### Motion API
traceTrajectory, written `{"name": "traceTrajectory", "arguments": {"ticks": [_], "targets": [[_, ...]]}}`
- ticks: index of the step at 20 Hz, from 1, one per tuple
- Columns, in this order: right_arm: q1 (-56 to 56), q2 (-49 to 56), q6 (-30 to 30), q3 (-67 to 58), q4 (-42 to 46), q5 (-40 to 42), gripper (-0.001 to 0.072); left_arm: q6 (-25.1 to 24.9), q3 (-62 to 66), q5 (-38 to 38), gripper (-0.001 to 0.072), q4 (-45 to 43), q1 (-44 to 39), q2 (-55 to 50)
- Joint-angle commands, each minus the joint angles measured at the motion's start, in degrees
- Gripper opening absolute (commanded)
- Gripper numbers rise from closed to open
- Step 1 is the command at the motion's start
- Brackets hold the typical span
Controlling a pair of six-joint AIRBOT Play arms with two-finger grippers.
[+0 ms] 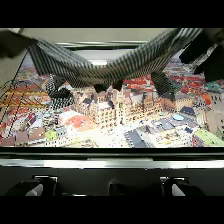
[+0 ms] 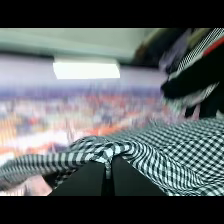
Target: Fold the clothes and pants, and hang the long-sleeved shirts on hangers.
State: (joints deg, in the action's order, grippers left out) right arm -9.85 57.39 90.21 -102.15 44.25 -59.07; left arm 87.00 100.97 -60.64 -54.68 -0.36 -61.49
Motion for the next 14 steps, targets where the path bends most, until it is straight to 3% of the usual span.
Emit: {"name": "traceTrajectory", "arguments": {"ticks": [1,4,8,11,14], "targets": [[0.04,-8.39,2.05,-9.07,8.72,-0.02,0.003,4.42,8.55,0.24,0.0017,-5.84,-0.02,6.67],[0.04,-17.0,3.45,-9.07,15.78,-0.98,0.0031,7.89,8.55,-0.79,0.0018,-9.49,-0.02,13.2],[0.04,-20.9,12.24,-9.07,27.3,0.94,0.0031,12.37,8.46,-0.85,0.0018,-12.44,-0.02,16.79],[0.04,-15.56,13.44,-9.07,25.97,0.96,0.0031,14.51,4.72,-0.87,0.0018,-12.39,-0.04,15.43],[0.04,-4.07,13.11,-9.07,17.92,0.72,0.0031,14.6,-2.19,-0.66,0.0017,-12.44,-0.09,11.13]]}}
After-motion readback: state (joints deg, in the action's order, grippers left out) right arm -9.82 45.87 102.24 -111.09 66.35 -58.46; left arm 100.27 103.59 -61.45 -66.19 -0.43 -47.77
